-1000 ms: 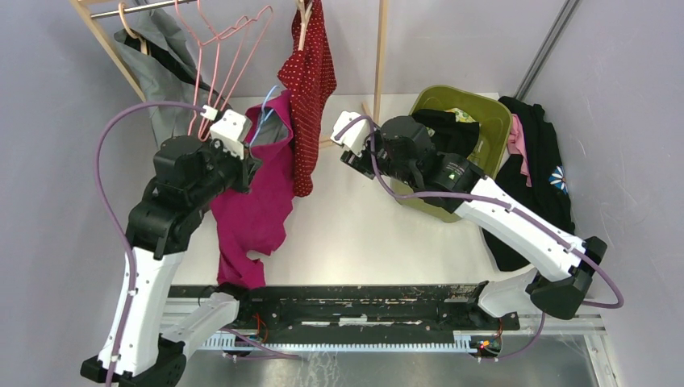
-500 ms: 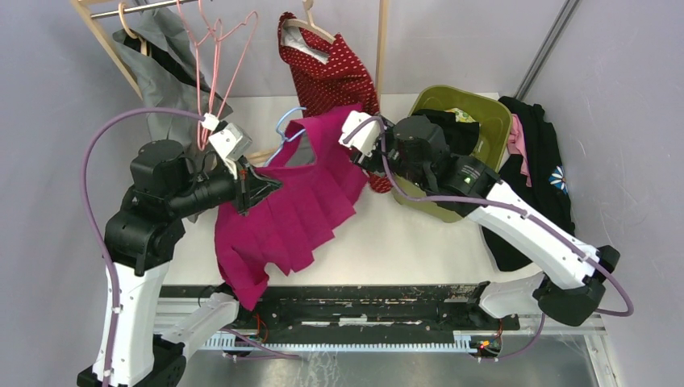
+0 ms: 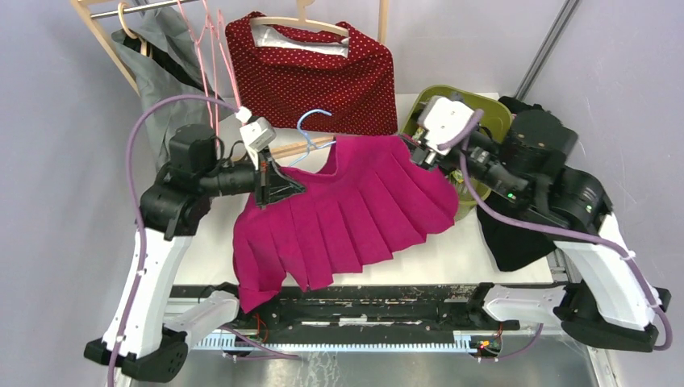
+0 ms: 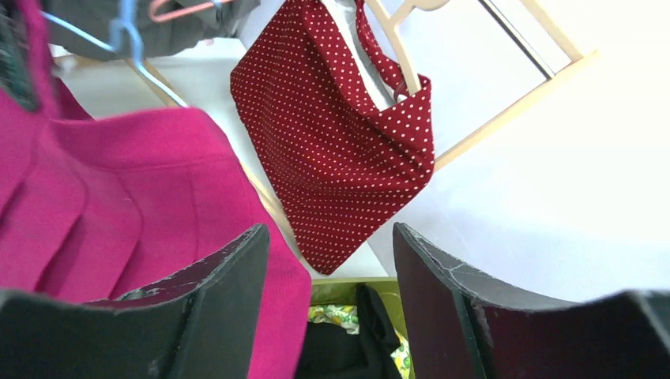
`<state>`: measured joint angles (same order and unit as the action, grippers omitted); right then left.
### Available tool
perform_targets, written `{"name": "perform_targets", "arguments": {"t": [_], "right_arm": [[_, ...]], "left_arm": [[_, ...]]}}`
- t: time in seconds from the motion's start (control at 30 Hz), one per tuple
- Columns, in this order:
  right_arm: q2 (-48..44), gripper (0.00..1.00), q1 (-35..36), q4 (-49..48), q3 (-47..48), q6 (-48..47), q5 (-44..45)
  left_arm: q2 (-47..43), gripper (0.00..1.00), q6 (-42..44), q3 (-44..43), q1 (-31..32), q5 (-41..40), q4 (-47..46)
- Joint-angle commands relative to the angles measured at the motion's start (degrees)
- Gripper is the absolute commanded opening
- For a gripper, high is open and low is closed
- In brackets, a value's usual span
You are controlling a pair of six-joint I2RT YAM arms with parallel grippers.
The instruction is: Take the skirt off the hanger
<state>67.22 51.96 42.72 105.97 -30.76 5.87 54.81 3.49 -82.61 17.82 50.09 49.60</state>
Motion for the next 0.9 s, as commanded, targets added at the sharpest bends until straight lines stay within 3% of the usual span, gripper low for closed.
{"name": "perform_targets", "arguments": {"t": [0.0, 0.23, 0.43, 0.87], "right_arm": [[0.8, 0.66, -0.1, 1.2, -0.3, -1.5, -5.7], [3.7, 0.71, -0.1, -0.1, -4.3, -2.5, -12.7], [6.3, 0.74, -0.1, -1.2, -6.5, -4.9, -10.6], [11.0, 0.76, -0.3, -1.4, -1.4, -8.2, -10.5]], "left_arm": [[2.0, 0.03, 2.1, -0.1, 0.1, 2.5, -6.7], [3.3, 0.03, 3.1, -1.4, 0.3, 4.3, -7.0], [3.5, 0.03, 3.1, -1.4, 1.1, 6.3, -7.3], [-2.2, 0.03, 2.2, 5.6, 3.3, 8.0, -7.6]]}}
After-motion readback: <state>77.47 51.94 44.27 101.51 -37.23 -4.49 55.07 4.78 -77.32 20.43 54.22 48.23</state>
